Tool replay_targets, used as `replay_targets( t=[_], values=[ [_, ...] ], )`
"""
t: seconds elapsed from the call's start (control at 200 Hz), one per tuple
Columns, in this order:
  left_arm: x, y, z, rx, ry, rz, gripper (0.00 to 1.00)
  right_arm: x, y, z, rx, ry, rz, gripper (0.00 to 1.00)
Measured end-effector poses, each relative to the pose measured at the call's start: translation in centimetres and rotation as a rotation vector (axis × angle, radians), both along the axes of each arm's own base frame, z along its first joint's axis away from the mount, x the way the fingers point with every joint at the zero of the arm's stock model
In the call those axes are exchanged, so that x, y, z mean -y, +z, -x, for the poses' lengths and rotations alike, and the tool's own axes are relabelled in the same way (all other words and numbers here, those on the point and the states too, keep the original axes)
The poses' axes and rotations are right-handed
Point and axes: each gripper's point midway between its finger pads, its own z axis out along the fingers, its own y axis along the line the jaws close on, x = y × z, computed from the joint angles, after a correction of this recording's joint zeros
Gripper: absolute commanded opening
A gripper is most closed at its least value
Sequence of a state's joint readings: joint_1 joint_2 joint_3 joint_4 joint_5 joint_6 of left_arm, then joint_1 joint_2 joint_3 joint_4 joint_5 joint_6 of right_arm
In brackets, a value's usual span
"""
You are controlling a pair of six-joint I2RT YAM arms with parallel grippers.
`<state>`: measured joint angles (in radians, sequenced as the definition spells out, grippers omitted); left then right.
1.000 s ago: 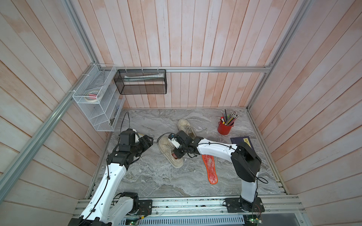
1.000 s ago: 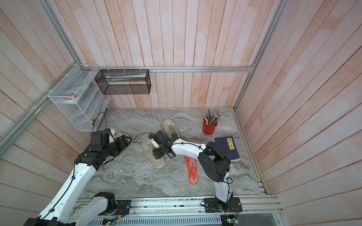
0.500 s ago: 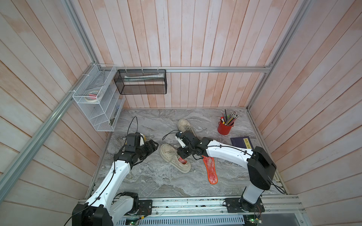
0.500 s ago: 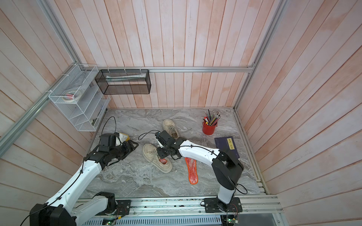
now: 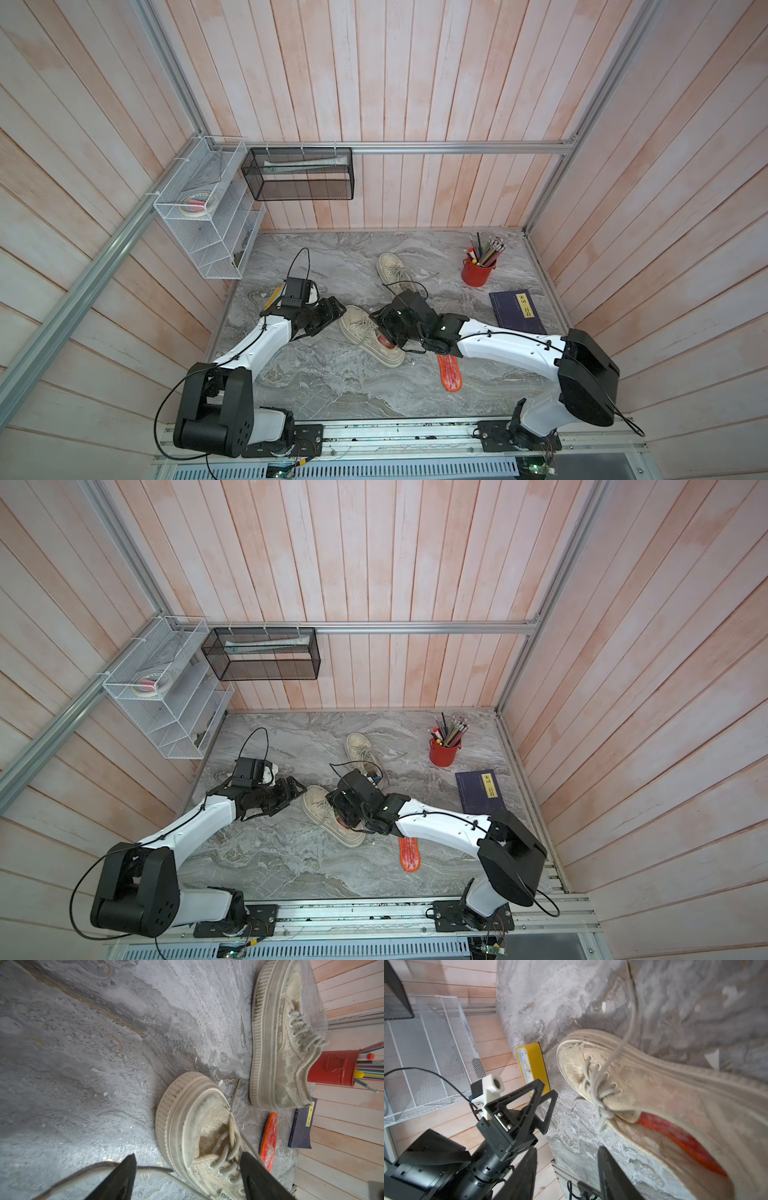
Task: Remove the insole from the shoe
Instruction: Untie the shoelace on the shoe.
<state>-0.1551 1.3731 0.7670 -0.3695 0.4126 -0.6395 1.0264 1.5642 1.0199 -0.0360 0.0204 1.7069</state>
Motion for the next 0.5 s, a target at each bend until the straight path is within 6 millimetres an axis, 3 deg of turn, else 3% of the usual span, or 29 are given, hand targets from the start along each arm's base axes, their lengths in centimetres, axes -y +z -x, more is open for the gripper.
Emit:
replay_targets(
  t=[0.29, 0.5],
  values=[
    [1.3, -1.1, -0.3, -0.01, -0.034, 0.006, 0.87, -0.1, -1.8, -0.1, -0.138, -0.131, -0.068, 0.5],
    [2.0, -1.8, -0.2, -0.028, -0.057, 0.015, 0.8, 1.0, -4.5, 0.2, -0.179, -0.172, -0.023, 0.5]
  ],
)
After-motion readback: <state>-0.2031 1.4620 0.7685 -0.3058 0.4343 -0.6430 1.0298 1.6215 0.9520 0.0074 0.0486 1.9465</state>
